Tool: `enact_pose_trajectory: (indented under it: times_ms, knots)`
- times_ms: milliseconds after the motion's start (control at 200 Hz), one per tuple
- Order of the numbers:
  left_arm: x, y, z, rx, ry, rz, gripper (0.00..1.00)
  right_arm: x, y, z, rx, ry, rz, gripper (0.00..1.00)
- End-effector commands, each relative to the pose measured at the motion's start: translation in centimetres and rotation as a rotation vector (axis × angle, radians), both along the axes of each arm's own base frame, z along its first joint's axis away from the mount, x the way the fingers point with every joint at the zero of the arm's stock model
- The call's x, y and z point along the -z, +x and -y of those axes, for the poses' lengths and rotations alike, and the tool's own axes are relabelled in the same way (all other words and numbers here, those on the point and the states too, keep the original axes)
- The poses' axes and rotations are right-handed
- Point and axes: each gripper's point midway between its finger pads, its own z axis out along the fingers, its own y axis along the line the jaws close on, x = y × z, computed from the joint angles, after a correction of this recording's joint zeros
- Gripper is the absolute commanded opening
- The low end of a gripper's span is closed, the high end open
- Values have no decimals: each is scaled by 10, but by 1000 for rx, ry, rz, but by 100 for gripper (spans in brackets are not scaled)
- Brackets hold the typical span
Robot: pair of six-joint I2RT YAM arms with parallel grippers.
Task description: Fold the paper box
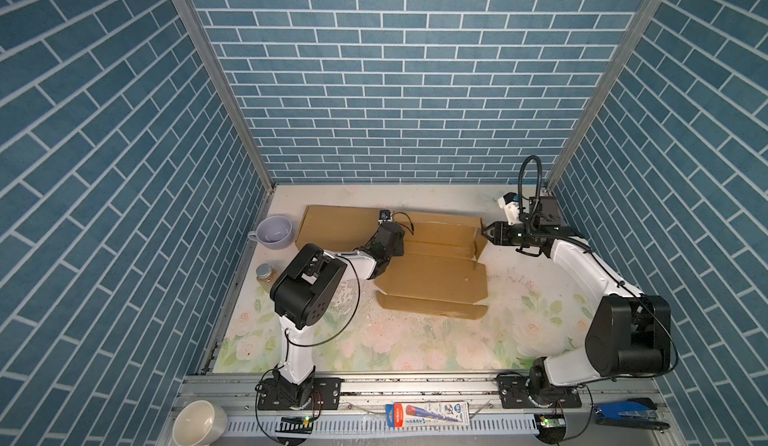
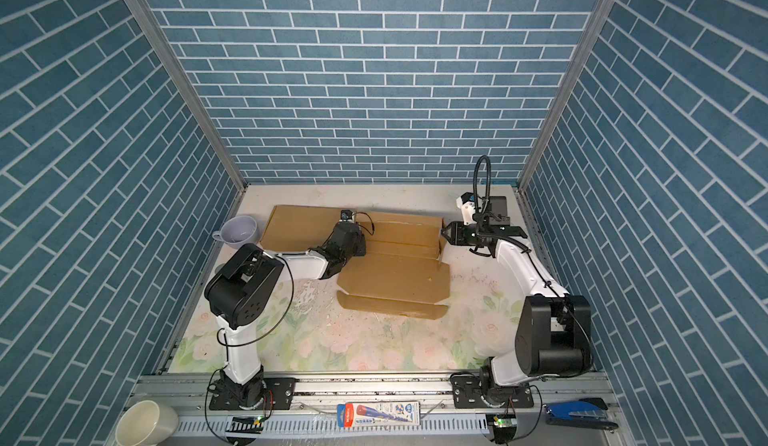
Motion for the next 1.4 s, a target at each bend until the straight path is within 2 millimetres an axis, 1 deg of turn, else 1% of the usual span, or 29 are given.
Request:
enact_pose_trajectory:
  times_ms: [0,80,150,155,170,190,225,250,260,330,385,440,515,620,725,760,810,870,975,1075,1190,1275,1390]
  knots:
    - [15,-6,-6,16,49,-40,0,-31,4,-4,-20,139,-5,47]
    - [16,-7,-6,17,53,-43,0,-44,17,13,54,166,21,48]
    - [15,-7,-6,18,53,-41,0,-42,29,38,154,137,19,46]
    - [15,-7,-6,18,53,-41,0,-40,31,43,175,127,14,45]
    - [15,-7,-6,17,52,-41,0,-38,32,47,195,114,9,44]
    - [15,-6,-7,15,51,-41,0,-31,36,58,243,79,-8,41]
    - [15,-6,-7,16,51,-42,0,-22,38,67,279,35,-26,37]
    - [15,-6,-6,17,50,-43,0,-11,38,73,297,-10,-43,34]
    - [15,-6,-6,17,49,-43,0,-9,38,74,298,-16,-44,34]
    - [15,-6,-6,15,47,-45,0,18,33,82,321,-118,-73,31]
    - [14,-6,-6,14,47,-46,0,29,29,82,312,-160,-70,30]
    - [14,-6,-6,14,48,-48,0,39,26,78,290,-192,-59,30]
    - [14,-5,-5,17,50,-50,0,43,24,67,255,-227,-29,31]
    - [13,-4,-4,18,48,-51,0,44,14,39,136,-284,24,32]
    - [12,-4,-4,15,45,-48,0,51,1,12,25,-338,24,33]
    - [13,-3,-4,15,44,-49,0,52,-1,1,-1,-343,23,35]
    - [13,-3,-4,14,44,-49,0,55,-3,-8,-23,-352,26,38]
    - [13,-2,-3,15,43,-49,0,60,-3,-13,-38,-376,31,40]
    - [10,-3,-3,19,45,-46,0,66,-3,-15,-55,-406,25,43]
    - [9,-4,-4,18,46,-45,0,63,0,-17,-44,-414,60,45]
    - [11,-4,-2,22,40,-50,0,56,4,-30,-59,-374,129,47]
    - [9,-4,-3,22,39,-50,0,55,-2,-37,-87,-369,158,50]
    - [6,-4,-3,23,42,-44,0,60,-14,-35,-84,-364,143,51]
